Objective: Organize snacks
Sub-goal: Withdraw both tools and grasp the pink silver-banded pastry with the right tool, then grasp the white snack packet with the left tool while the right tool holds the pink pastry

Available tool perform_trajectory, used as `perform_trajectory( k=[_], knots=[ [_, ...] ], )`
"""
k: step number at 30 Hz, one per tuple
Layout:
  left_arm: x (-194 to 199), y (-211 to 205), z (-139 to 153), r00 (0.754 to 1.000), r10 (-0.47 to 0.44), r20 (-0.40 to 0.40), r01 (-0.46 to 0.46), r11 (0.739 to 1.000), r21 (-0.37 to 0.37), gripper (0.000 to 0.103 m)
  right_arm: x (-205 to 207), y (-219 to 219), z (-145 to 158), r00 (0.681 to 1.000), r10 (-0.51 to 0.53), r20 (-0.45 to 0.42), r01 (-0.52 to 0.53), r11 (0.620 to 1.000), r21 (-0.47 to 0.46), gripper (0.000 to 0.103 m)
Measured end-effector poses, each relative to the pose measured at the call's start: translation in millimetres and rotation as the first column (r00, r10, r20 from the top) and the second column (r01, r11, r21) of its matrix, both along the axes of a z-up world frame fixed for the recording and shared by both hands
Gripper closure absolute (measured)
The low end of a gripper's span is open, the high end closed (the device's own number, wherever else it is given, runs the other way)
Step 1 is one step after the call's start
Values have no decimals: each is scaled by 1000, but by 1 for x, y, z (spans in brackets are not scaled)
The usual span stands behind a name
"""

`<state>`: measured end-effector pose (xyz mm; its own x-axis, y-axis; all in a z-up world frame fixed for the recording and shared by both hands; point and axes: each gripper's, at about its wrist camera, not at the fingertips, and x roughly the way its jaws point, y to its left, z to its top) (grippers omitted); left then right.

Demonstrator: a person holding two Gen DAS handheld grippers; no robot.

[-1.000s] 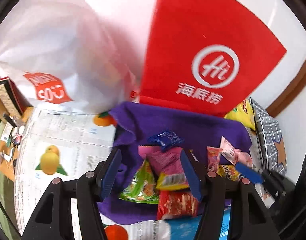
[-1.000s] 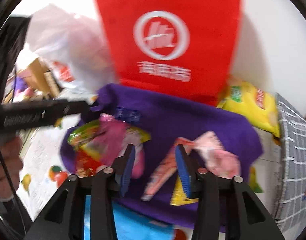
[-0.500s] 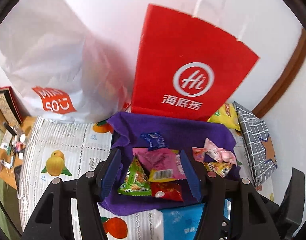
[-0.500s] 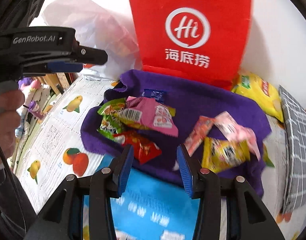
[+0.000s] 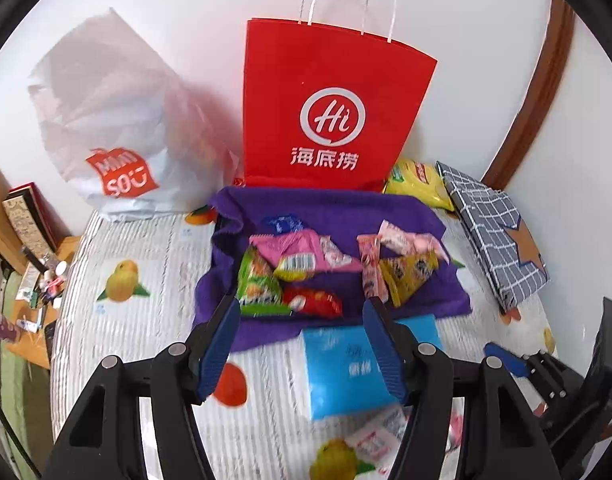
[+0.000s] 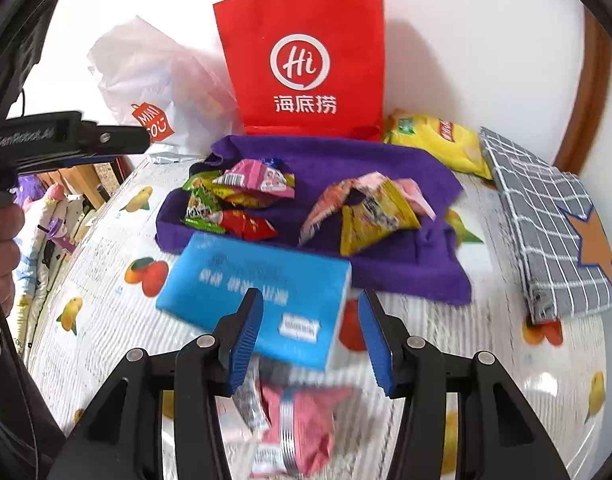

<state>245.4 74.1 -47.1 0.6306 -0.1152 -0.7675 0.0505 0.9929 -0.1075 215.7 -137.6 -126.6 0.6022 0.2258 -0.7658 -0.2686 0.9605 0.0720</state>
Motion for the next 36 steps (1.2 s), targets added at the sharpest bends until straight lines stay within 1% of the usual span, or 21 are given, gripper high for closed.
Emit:
perform_trajectory(
  k=[4, 8, 12, 17, 19, 22, 24, 26, 32, 36],
  knots=[
    [-22, 7, -9, 1000, 26, -10, -26, 1000, 9, 40, -20, -9, -2, 1000, -13, 14, 12, 1000, 13, 46],
    [-42, 18, -26, 998, 56, -42, -55, 998, 11, 40, -36, -14, -8, 1000, -24, 13, 24, 999, 26, 46],
    [-57, 24, -40, 995, 72, -64, -72, 997, 3, 40, -47, -11, -18, 1000, -5, -4, 5, 999, 46, 46],
    [-71, 23, -53, 994, 76, -83, -75, 997, 12, 40, -50, 2, -37, 999, 36, -16, -36, 999, -3, 46],
    [-77, 22, -58, 993, 73, -89, -73, 997, 14, 40, -44, 7, -45, 998, 40, -39, -42, 998, -49, 46],
    [-81, 20, -64, 993, 69, -97, -67, 998, 20, 40, -37, 11, -54, 997, 46, -57, -51, 995, -90, 46],
    [-82, 19, -67, 992, 66, -103, -64, 998, 25, 40, -34, 12, -62, 996, 51, -78, -59, 993, -107, 52],
    [-84, 17, -71, 992, 59, -108, -56, 998, 29, 40, -34, 10, -69, 995, 40, -96, -52, 991, -127, 53],
    [-82, 6, -78, 992, 34, -122, -30, 999, 35, 40, -41, -3, -81, 992, 22, -125, -37, 993, -116, 53],
    [-81, -1, -83, 991, 17, -130, -13, 999, 31, 40, -44, -8, -83, 992, 26, -123, -38, 994, -99, 52]
  ],
)
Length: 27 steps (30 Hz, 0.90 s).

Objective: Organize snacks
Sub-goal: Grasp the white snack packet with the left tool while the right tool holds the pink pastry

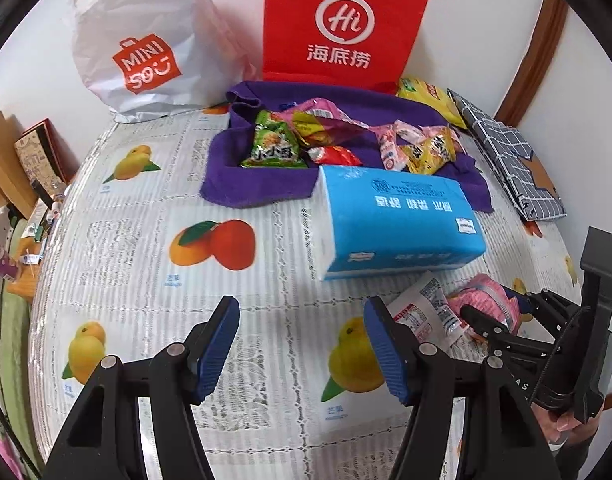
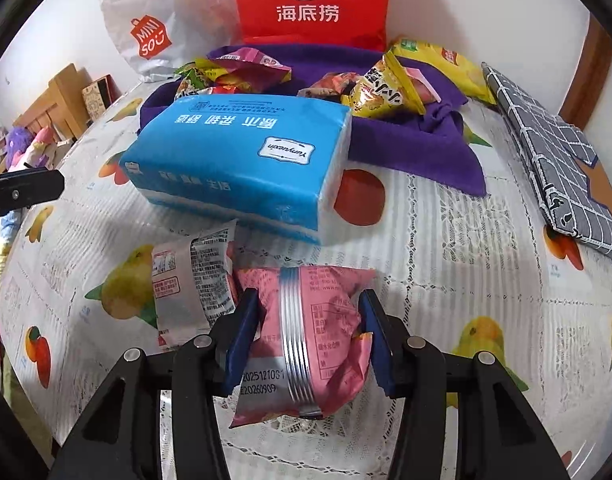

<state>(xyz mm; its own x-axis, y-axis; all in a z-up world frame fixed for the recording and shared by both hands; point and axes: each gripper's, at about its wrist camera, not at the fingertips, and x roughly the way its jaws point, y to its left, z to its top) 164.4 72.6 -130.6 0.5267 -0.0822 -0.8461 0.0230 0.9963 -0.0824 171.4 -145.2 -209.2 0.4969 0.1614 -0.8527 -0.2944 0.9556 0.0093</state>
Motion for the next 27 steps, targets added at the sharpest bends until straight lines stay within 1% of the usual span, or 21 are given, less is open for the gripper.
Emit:
perform_trajectory(
  k=[3, 7, 9, 11, 16, 21, 25, 27],
  knots=[
    [-1, -5, -7, 1000, -15, -14, 14, 1000, -17, 40, 1, 2, -6, 1000, 14, -21, -14, 1000, -5, 50],
    [-3, -9, -17, 999, -17, -31, 16, 999, -28, 40, 0, 3, -10, 1000, 28, -13, -28, 1000, -8, 49],
    [-5, -11, -23, 999, -20, -43, 19, 999, -36, 40, -2, 0, -10, 1000, 27, 3, -27, 1000, 2, 55],
    [-8, -14, -29, 998, -34, -53, 31, 998, -54, 40, -5, -6, -7, 999, 20, 25, -21, 1000, 11, 57],
    [-11, -33, -42, 994, -77, -77, 71, 994, -86, 40, -14, -30, 6, 997, -41, 65, 38, 998, 53, 57],
    [-10, -54, -55, 983, -146, -113, 126, 979, -161, 40, -20, -50, 14, 993, -84, 82, 79, 995, 65, 57],
    [-3, -61, -64, 980, -144, -137, 115, 974, -197, 40, -24, -64, 15, 989, -118, 86, 112, 991, 68, 57],
    [0, -64, -64, 983, -131, -132, 103, 975, -198, 40, -27, -71, 16, 987, -134, 88, 128, 989, 77, 57]
  ],
)
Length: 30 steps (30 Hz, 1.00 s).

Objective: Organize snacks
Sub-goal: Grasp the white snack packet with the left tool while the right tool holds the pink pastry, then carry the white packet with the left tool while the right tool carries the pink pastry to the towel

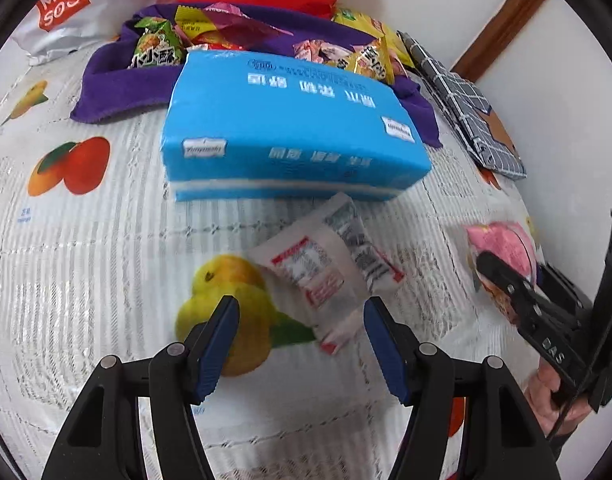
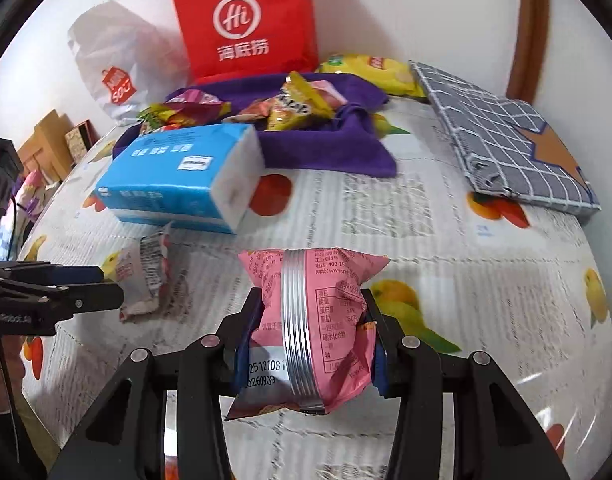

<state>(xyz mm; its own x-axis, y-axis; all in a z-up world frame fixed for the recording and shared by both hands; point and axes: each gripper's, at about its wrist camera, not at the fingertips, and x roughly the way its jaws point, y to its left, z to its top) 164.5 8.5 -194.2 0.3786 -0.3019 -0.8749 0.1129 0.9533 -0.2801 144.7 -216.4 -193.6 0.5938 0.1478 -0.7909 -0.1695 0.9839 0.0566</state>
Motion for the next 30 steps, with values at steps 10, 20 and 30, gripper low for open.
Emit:
perform_trajectory(
  k=[10, 20, 30],
  knots=[
    [25, -20, -2, 999, 33, -8, -33, 999, 13, 33, -2, -24, 0, 1000, -14, -6, 14, 998, 66, 57],
    [19, -70, -11, 993, -55, 102, 24, 959, 281, 28, 1, -31, -8, 999, -26, -23, 28, 996, 88, 57],
    [-1, -32, -5, 983, -43, 179, -18, 945, 326, 53, 3, -17, -14, 1000, 0, -31, 2, 996, 94, 57]
  ],
)
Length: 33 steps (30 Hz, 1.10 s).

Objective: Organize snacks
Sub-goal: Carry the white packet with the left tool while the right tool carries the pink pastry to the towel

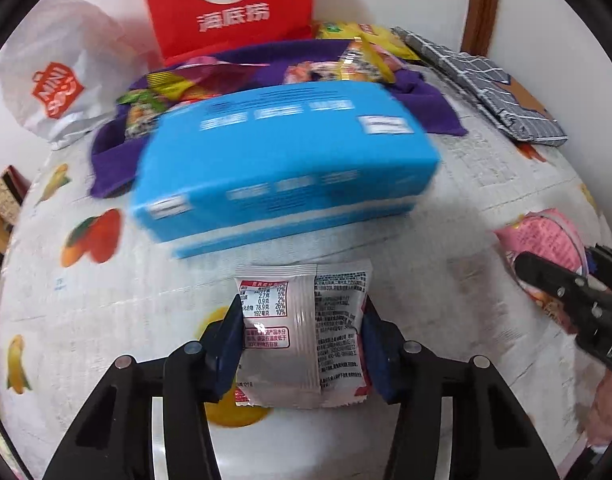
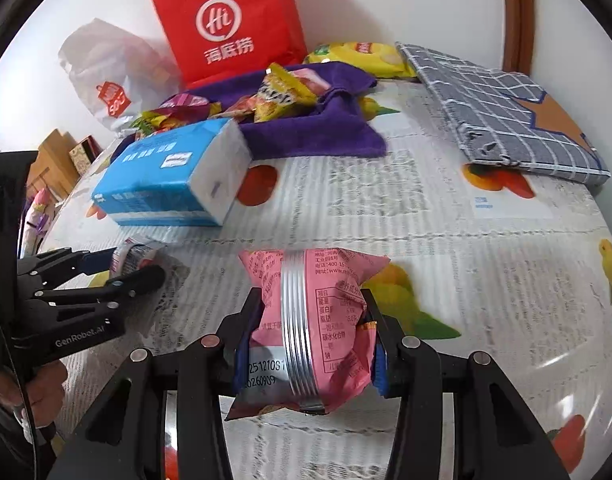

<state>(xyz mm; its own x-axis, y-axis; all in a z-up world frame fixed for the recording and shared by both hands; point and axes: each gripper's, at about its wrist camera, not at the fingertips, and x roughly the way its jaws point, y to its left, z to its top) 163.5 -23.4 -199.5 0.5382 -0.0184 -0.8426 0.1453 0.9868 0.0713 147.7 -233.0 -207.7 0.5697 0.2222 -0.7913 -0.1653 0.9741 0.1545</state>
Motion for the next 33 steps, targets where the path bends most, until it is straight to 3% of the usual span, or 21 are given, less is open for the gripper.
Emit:
perform_trajectory(
  k=[4, 12, 18, 28, 33],
  knots=[
    [-7, 29, 0, 998, 47, 38, -48, 998, 32, 53, 8, 14, -5, 1000, 20, -6, -20, 999, 43, 57],
    [-14, 82, -4, 984, 146, 98, -144, 989, -28, 52, 22, 40, -7, 999, 9, 39, -10, 1000, 29, 57],
    [-16, 82, -7, 977, 159, 140, -155, 987, -40, 51, 27, 43, -11, 998, -21, 61, 17, 997, 71, 55],
    [-15, 85, -7, 979, 158, 129, -150, 986, -70, 45, 27, 47, -12, 997, -28, 68, 25, 999, 41, 54],
    [-15, 83, -7, 981, 149, 126, -141, 988, -69, 42, 26, 55, -12, 997, -23, 70, 24, 1000, -20, 53]
  ],
)
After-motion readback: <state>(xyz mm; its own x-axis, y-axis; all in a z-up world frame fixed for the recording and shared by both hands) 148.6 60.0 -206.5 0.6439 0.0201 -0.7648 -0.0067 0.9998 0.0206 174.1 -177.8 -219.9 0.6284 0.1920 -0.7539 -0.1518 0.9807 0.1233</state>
